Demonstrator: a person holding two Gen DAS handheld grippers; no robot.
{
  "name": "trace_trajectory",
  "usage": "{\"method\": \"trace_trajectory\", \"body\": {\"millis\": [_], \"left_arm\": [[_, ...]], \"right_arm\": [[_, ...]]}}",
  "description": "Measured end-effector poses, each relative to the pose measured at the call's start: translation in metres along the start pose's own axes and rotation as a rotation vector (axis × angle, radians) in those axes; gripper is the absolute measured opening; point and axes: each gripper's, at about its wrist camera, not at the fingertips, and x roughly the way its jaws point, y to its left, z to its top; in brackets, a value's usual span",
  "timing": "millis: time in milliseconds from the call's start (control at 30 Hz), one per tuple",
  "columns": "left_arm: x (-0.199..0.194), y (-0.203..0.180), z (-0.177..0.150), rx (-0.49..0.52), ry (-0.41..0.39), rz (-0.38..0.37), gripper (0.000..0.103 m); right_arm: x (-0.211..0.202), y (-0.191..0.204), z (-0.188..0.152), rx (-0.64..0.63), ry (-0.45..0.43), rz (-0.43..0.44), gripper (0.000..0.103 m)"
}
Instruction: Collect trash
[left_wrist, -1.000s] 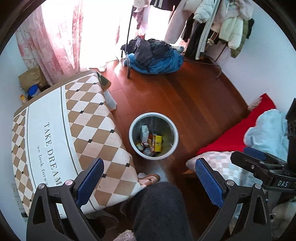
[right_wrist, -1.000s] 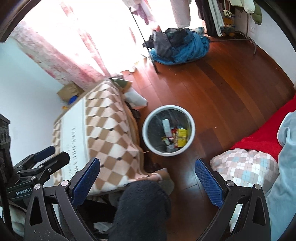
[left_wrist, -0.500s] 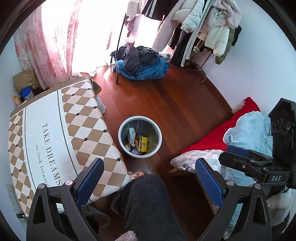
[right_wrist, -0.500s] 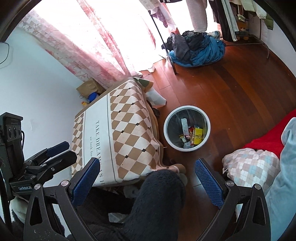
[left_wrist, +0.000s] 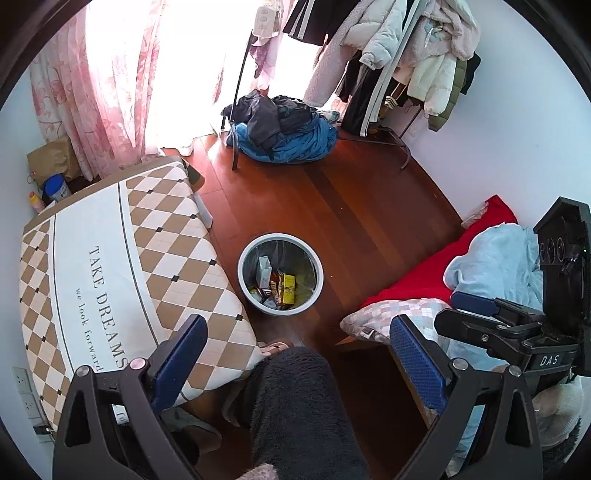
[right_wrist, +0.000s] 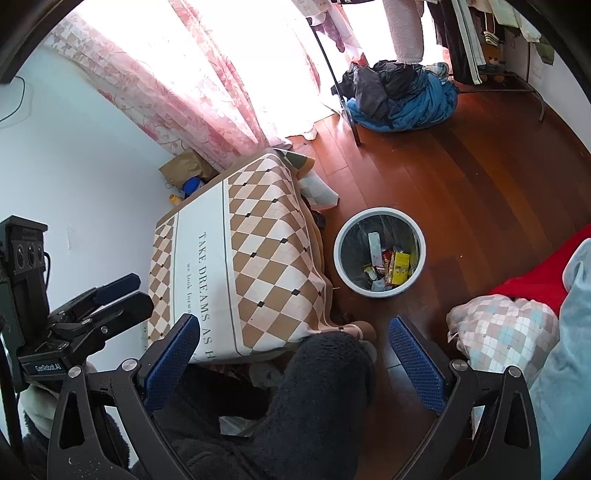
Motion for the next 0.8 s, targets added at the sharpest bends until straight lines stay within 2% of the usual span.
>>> {"method": "trace_trajectory", "body": {"millis": [800], "left_arm": [[0.0008,0.0015,0.0009,-0.004,-0.004,-0.007,0.103]], "right_arm": [[0.0004,-0.0005,0.0037,-0.018,0.013,-0.005,0.103]]}}
